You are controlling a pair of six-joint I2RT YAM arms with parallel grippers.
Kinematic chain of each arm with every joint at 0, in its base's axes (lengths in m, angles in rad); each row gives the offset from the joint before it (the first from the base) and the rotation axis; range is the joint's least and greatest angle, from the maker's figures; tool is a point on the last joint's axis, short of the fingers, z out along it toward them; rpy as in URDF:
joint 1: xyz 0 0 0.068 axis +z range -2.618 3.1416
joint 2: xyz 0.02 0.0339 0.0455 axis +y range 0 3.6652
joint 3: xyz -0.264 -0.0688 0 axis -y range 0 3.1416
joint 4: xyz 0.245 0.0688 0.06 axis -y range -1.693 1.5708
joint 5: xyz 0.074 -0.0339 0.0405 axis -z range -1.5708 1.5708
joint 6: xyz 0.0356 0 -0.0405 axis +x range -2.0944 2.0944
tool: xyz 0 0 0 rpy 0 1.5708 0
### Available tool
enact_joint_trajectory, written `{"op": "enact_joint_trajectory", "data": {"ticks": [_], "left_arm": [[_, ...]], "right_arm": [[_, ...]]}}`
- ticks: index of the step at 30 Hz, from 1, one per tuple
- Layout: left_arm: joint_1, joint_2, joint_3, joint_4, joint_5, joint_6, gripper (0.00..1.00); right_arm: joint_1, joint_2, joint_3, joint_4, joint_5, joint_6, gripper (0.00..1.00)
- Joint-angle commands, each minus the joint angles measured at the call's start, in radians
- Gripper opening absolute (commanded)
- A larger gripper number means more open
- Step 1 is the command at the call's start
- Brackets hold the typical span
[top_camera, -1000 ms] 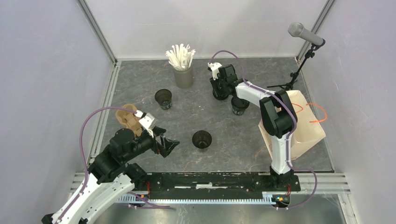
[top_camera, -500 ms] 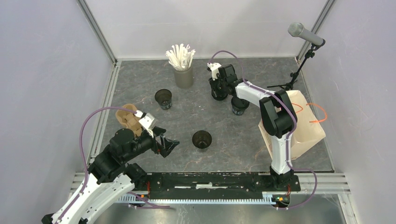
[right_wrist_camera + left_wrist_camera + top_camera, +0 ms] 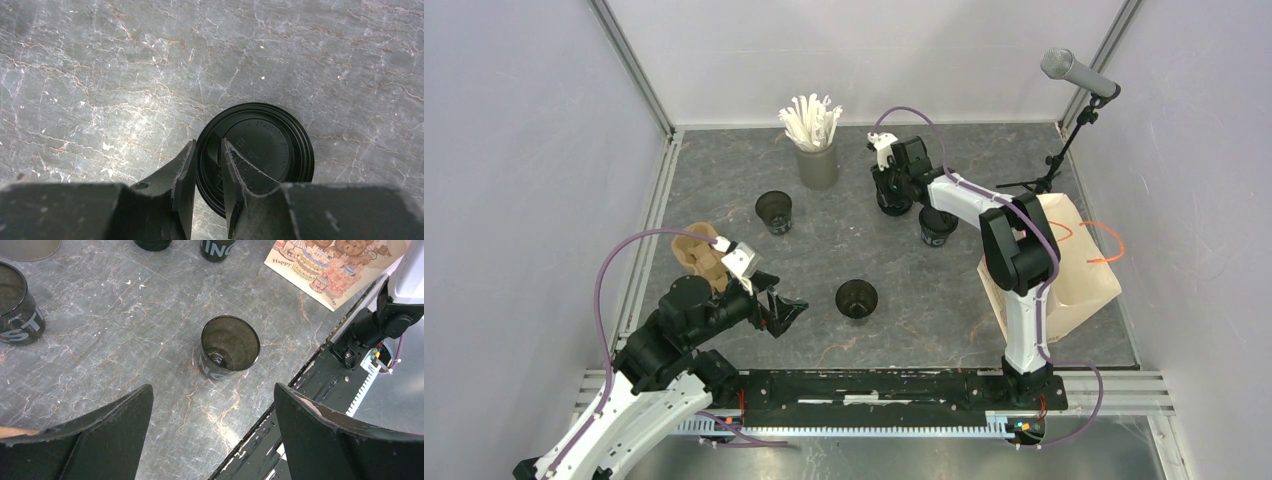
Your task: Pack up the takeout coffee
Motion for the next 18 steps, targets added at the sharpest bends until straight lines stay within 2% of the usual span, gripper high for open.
{"op": "enact_joint_trajectory", "data": {"ticks": [1,7,13,18], "left_arm": [[-0.002,-0.001,0.018,0.020,-0.016,0.045,0.95],[-0.001,-0.001,0.018,0.020,-0.014,0.047,0.95],[-0.001,0.001,0.019,0.019,-0.016,0.049,0.96],[-0.002,0.003,0.018,0.019,-0.015,0.051,0.95]], "right_arm": [[0.001,0.026,0.049,0.013,-0.018,0.009,0.30],[0.001,0.045,0.049,0.014,-0.020,0.009,0.27],[0.001,0.031,0.048,0.021,-0.037,0.008,0.08],[0.001,-0.011,0.041,0.025,-0.051,0.011,0.02]]}}
